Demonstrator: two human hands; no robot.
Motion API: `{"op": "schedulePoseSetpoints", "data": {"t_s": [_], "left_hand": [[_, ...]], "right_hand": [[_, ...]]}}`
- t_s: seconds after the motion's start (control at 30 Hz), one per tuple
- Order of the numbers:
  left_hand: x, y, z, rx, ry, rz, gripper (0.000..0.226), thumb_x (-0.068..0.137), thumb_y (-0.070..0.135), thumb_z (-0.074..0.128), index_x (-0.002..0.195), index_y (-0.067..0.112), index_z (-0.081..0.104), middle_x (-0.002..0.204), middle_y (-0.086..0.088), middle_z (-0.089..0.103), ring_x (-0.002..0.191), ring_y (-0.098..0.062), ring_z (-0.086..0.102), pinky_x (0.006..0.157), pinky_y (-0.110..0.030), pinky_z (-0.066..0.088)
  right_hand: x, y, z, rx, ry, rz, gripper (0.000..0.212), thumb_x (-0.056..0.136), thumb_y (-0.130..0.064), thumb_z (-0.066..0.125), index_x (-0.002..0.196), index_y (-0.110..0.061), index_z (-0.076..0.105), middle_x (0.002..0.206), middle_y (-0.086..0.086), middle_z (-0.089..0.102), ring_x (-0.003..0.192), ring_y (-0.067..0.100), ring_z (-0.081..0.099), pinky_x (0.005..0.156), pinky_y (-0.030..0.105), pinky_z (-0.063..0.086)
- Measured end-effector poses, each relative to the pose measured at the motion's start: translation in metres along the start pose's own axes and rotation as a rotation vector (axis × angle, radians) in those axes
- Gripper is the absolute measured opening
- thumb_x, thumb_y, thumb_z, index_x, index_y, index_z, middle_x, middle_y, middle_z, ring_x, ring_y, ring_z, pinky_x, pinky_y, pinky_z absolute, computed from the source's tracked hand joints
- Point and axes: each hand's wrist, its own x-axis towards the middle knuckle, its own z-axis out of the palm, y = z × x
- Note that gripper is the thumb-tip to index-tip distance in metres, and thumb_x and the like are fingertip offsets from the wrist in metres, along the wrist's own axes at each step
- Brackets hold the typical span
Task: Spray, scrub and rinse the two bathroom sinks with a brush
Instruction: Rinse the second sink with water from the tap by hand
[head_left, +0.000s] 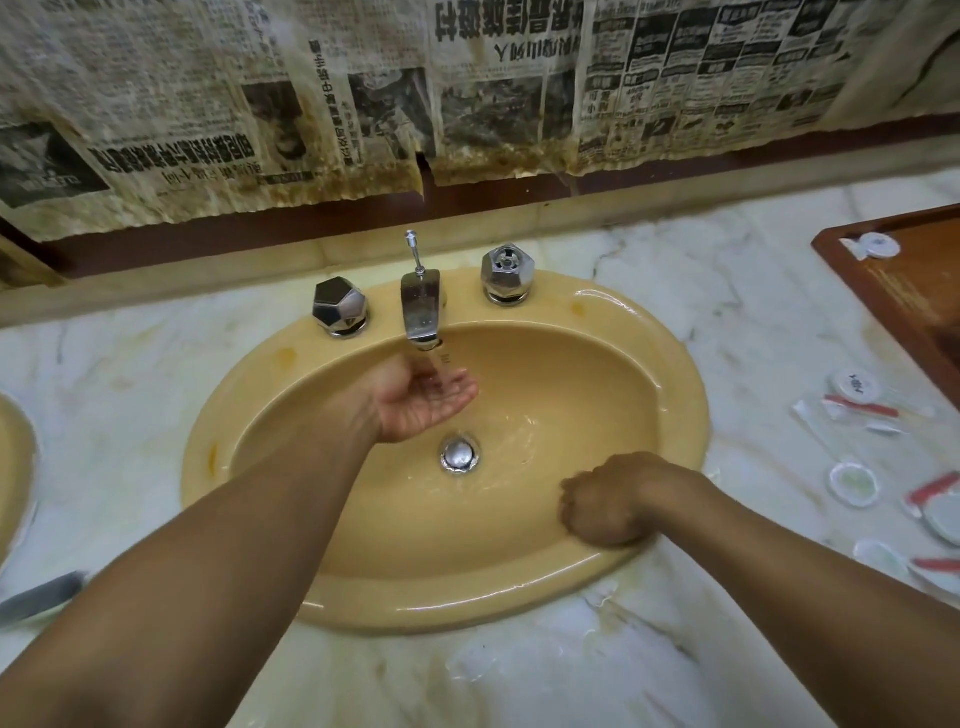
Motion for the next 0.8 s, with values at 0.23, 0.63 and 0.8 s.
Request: {"op": "schedulePoseSetpoints", "data": {"t_s": [0.23,0.63,0.8], "left_hand": [[-0.041,-0.028,0.040,0.248,-0.305,-0.250,0.041,0.106,0.010,0.036,0.112,-0.016,0.068,0.121,-0.034,0.067,0.105,-0.041,0.073,0.096,-0.042,0.056],[-0.031,0.004,-0.003,0.221,0.029,0.003,0.035,0.108,0.012,0.037,0.116,-0.009,0.063,0.123,-0.027,0.069,0.113,-0.035,0.070,0.092,-0.040,0.060],[-0.004,0.012,0.012,-0.115,-0.062,-0.023,0.034,0.107,0.012,0.035,0.116,-0.008,0.061,0.106,-0.025,0.072,0.092,-0.036,0.076,0.078,-0.043,0.064]], "right_hand": [[0.043,-0.001,0.001,-0.016,0.009,-0.070,0.068,0.100,-0.043,0.024,0.164,-0.022,0.011,0.172,-0.006,-0.002,0.157,0.009,-0.004,0.126,0.047,-0.005],[0.010,-0.003,0.002,0.049,-0.111,-0.160,0.081,0.085,-0.055,0.008,0.160,-0.027,0.024,0.171,0.002,0.006,0.157,0.026,0.013,0.124,0.054,0.015],[-0.016,-0.010,0.008,0.097,-0.024,-0.177,0.058,0.100,-0.043,0.008,0.142,-0.023,0.042,0.157,0.007,0.039,0.137,0.034,0.044,0.098,0.044,0.036]]}}
